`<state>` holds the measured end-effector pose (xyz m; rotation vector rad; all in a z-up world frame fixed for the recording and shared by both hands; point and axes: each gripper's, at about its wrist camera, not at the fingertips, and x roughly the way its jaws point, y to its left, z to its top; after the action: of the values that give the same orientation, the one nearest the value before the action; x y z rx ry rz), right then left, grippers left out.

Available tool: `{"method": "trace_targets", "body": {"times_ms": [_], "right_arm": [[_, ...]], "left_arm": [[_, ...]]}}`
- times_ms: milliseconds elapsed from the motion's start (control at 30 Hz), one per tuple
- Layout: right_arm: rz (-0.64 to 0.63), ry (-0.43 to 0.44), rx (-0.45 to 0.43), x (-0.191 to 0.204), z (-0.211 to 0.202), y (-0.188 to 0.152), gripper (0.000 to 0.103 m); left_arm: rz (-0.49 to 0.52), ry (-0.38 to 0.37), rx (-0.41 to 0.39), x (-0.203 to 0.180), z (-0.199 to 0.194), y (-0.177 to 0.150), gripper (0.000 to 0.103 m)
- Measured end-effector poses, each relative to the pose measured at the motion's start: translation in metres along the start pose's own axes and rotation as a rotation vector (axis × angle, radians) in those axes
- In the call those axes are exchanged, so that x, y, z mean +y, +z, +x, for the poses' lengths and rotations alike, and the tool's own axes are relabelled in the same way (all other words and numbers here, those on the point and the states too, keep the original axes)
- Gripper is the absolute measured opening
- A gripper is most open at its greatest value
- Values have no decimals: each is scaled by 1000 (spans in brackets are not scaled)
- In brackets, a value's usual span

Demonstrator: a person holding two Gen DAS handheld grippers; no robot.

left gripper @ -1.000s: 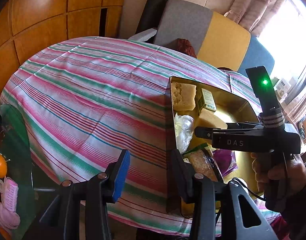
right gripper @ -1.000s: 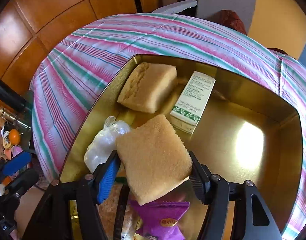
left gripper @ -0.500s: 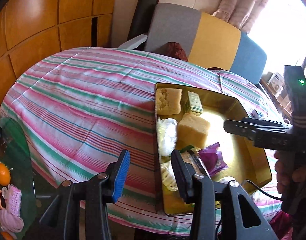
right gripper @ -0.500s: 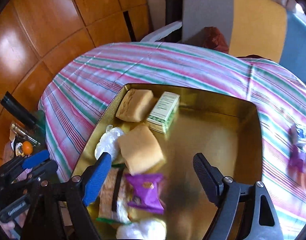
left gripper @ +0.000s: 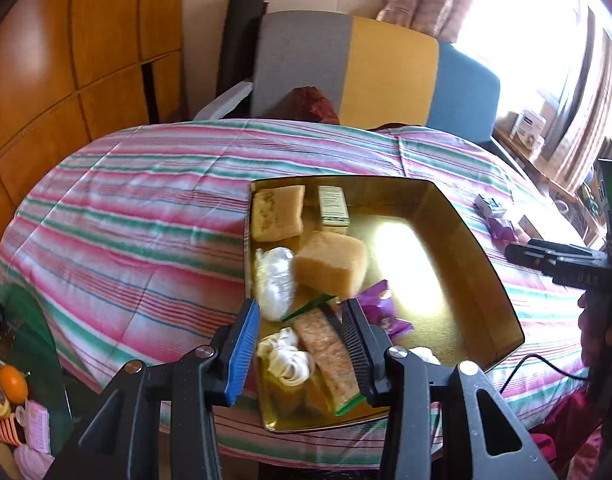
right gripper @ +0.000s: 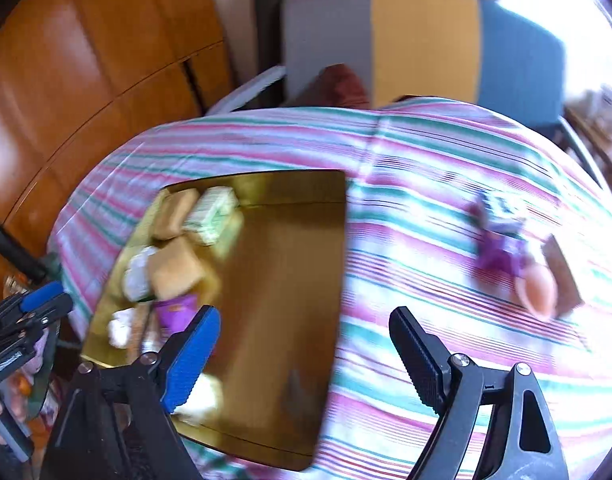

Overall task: Organize objects
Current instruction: 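Move the left gripper to the blue Tempo tissue pack on the cloth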

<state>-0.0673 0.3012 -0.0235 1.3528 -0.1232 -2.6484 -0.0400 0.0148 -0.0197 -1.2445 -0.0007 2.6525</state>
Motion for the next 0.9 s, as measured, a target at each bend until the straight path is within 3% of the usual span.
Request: {"method": "trace_targets", "body": {"times_ms": [500,667,900], "right_arm": [[205,-281,-55,-167,-24,-19,91],[409,-303,-65,-224,-27,-39,91],[607,-275,-128,-254,-44,-49,91]], "left_arm": [[151,-18,19,-66,9,15,49],[193,-52,47,-90,18,22,51],[243,-138,95,-134,36,39,51]]}}
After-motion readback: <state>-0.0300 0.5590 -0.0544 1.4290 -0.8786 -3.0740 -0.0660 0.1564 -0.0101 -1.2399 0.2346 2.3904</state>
